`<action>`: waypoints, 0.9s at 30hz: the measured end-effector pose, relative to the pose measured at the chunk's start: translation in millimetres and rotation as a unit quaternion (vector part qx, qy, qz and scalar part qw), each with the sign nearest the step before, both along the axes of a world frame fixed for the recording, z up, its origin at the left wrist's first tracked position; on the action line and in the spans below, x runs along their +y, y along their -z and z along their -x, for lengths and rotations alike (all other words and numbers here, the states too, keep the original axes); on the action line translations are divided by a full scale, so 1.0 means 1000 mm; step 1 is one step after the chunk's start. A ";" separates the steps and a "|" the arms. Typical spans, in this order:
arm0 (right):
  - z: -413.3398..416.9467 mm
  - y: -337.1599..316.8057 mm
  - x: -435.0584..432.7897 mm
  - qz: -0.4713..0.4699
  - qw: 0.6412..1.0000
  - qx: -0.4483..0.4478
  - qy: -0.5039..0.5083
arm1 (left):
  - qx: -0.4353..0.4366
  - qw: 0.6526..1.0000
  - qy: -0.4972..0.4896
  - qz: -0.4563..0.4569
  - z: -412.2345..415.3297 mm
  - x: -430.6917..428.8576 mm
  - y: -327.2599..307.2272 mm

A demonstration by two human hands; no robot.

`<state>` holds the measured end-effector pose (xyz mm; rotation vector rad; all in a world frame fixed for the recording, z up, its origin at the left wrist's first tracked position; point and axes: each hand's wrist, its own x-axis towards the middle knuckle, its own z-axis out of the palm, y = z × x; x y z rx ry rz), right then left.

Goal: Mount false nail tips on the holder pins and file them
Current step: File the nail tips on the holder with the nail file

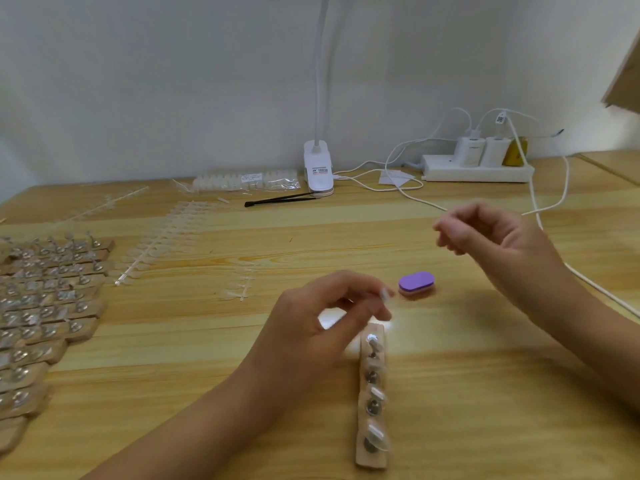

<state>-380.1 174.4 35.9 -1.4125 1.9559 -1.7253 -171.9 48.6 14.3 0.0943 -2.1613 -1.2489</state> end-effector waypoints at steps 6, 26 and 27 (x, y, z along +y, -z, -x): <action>0.003 0.020 0.000 -0.240 0.915 0.317 -0.072 | -0.027 0.985 -0.034 -0.169 0.003 -0.016 0.000; -0.035 0.007 -0.009 -0.082 0.871 -0.422 -0.238 | -0.032 0.982 -0.032 -0.184 0.004 -0.014 0.003; -0.036 0.007 -0.009 -0.079 0.874 -0.419 -0.233 | -0.030 0.983 -0.031 -0.180 0.004 -0.014 0.003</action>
